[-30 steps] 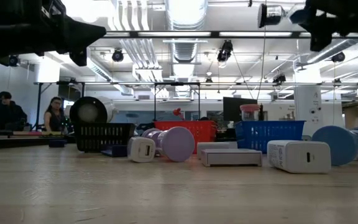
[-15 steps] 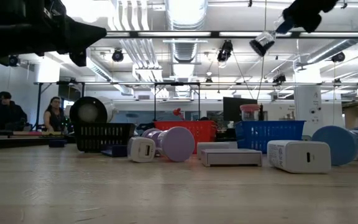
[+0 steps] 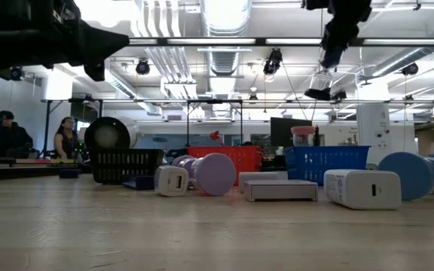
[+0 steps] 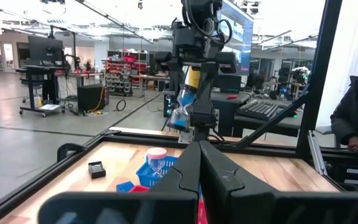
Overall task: Pick & Place Office items
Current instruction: Put the black hourglass into the blue bin
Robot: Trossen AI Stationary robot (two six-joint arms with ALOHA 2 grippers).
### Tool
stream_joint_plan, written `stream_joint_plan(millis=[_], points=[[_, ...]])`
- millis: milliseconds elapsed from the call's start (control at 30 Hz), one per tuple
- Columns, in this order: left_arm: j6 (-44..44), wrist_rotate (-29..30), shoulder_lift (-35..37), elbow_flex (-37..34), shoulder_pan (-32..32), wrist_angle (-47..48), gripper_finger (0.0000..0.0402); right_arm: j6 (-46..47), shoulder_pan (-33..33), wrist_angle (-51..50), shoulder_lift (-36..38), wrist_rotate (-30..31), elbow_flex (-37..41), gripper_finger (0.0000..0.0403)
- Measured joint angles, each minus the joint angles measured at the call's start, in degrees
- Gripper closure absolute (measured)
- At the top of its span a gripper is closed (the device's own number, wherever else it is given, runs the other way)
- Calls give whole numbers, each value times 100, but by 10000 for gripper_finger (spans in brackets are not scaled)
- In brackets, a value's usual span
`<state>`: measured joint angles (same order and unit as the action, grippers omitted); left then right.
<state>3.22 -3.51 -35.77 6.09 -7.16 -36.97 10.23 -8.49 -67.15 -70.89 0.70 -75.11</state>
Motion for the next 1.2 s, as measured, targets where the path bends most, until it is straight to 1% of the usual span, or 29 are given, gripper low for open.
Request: stream_joint_plan(millis=[67, 233, 467, 600, 767, 900, 1200], points=[[0, 0, -2, 0, 0, 15, 394, -12, 21, -28, -209, -118, -135, 200], [0, -1, 0, 0, 0, 15, 394, 30, 204, -190, -650, -181, -303, 200], [0, 0, -2, 0, 0, 20, 394, 179, 575, -211, -1221, -229, -313, 200], [0, -2, 0, 0, 0, 19, 394, 233, 632, -183, -1592, -221, -311, 200], [0, -2, 0, 0, 0, 19, 394, 272, 627, -145, -2005, -27, -310, 200], [-1, -2, -2, 0, 0, 20, 394, 272, 627, -77, -2261, -19, -310, 200], [0, -2, 0, 0, 0, 64, 394, 318, 662, 489, -2586, 232, -219, 200]])
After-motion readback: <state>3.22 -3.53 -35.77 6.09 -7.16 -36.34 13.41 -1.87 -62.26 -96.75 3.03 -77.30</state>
